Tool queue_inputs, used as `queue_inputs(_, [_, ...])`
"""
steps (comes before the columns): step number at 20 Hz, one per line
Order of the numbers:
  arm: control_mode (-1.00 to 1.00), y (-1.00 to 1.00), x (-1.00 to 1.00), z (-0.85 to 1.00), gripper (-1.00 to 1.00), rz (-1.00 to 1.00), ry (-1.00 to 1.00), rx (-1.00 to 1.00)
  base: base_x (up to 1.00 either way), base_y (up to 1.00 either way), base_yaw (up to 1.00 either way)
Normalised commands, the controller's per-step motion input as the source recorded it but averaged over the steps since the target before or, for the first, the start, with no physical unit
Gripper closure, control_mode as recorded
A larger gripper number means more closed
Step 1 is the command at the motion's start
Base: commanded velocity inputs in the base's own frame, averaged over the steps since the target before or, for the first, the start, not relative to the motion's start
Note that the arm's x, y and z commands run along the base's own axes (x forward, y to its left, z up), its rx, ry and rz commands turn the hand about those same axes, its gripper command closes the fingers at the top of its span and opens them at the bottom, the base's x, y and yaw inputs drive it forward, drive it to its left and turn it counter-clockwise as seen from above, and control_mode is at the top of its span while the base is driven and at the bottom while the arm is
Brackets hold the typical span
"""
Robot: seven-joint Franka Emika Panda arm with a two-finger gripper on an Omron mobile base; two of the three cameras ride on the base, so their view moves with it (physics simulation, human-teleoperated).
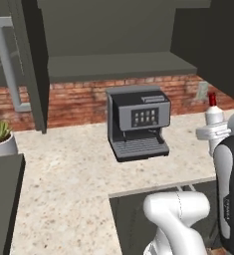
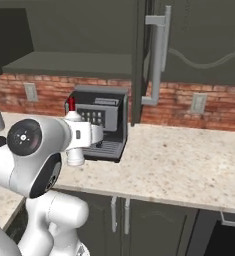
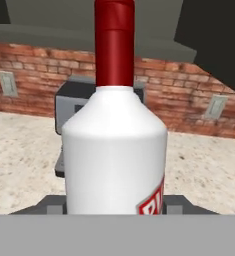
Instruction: Open the cabinet directly in front. Then move the liquor and the mug to the dining counter with the jar on it.
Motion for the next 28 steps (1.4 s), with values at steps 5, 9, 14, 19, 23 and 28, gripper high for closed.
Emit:
queue_inputs(5, [1.00,0.00,0.00,0.00,1.00,0.00,0.00,0.00,0.02,-0.80,-0.22])
queue_inputs(9, [1.00,0.00,0.00,0.00,1.00,0.00,0.00,0.00,0.16,-0.98,-0.13])
queue_inputs(14, [1.00,0.00,0.00,0.00,1.00,0.00,0.00,0.00,0.20,-0.98,-0.05])
queue_inputs(19, [1.00,0.00,0.00,0.00,1.00,0.00,0.00,0.00,0.19,-0.95,-0.05])
queue_inputs(23, [1.00,0.00,0.00,0.00,1.00,0.00,0.00,0.00,-0.09,-1.00,0.08])
queue_inputs(28, [1.00,0.00,0.00,0.00,1.00,0.00,0.00,0.00,-0.38,-1.00,0.41])
